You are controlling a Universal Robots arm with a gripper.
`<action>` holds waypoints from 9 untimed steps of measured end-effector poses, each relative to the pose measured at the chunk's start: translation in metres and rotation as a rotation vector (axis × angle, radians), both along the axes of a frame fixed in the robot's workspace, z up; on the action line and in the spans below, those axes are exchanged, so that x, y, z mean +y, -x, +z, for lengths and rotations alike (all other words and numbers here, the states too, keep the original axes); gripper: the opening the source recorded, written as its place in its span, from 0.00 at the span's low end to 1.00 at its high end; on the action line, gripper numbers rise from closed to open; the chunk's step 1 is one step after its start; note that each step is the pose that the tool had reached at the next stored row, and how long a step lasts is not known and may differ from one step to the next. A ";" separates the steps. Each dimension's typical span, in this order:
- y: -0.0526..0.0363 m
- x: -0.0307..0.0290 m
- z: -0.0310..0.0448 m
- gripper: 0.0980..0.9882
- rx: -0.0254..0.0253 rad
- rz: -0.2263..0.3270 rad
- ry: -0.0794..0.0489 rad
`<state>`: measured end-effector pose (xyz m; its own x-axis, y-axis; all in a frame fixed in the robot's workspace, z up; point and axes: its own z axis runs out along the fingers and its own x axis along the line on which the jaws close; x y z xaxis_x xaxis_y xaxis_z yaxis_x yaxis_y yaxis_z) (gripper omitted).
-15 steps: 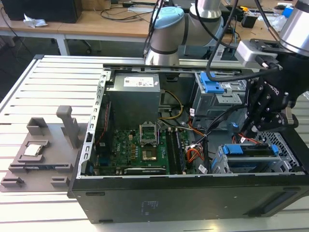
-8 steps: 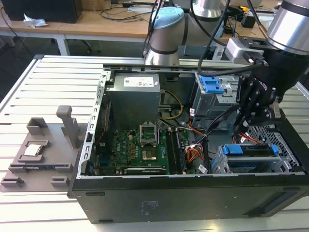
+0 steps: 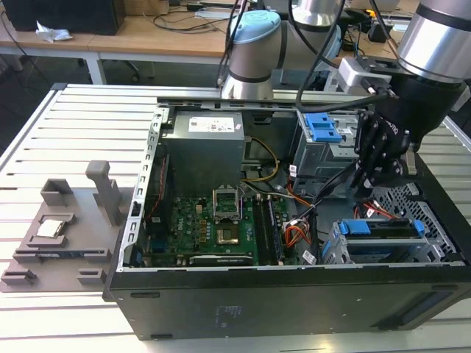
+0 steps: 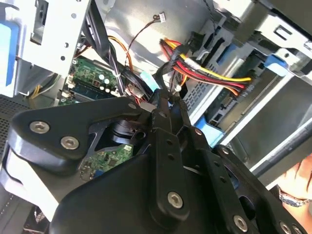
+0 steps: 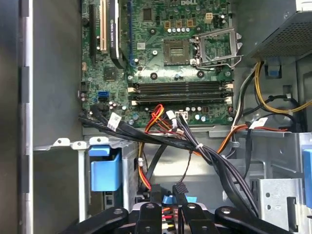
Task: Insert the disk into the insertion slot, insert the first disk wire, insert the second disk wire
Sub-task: 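Insert the second disk wire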
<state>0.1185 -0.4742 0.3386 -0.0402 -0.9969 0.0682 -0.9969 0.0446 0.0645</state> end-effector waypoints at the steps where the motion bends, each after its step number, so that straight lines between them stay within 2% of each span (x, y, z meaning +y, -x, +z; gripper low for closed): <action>1: 0.0000 0.0003 -0.0013 0.16 0.0000 -0.003 0.000; 5: 0.0000 0.0003 -0.0050 0.16 0.0000 -0.008 0.028; 6: 0.0000 0.0004 -0.0051 0.16 -0.0001 -0.008 0.043; 9: 0.0000 0.0003 -0.0051 0.16 -0.0001 -0.008 0.047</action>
<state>0.1185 -0.4738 0.3335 -0.0482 -0.9922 0.1145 -0.9965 0.0556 0.0621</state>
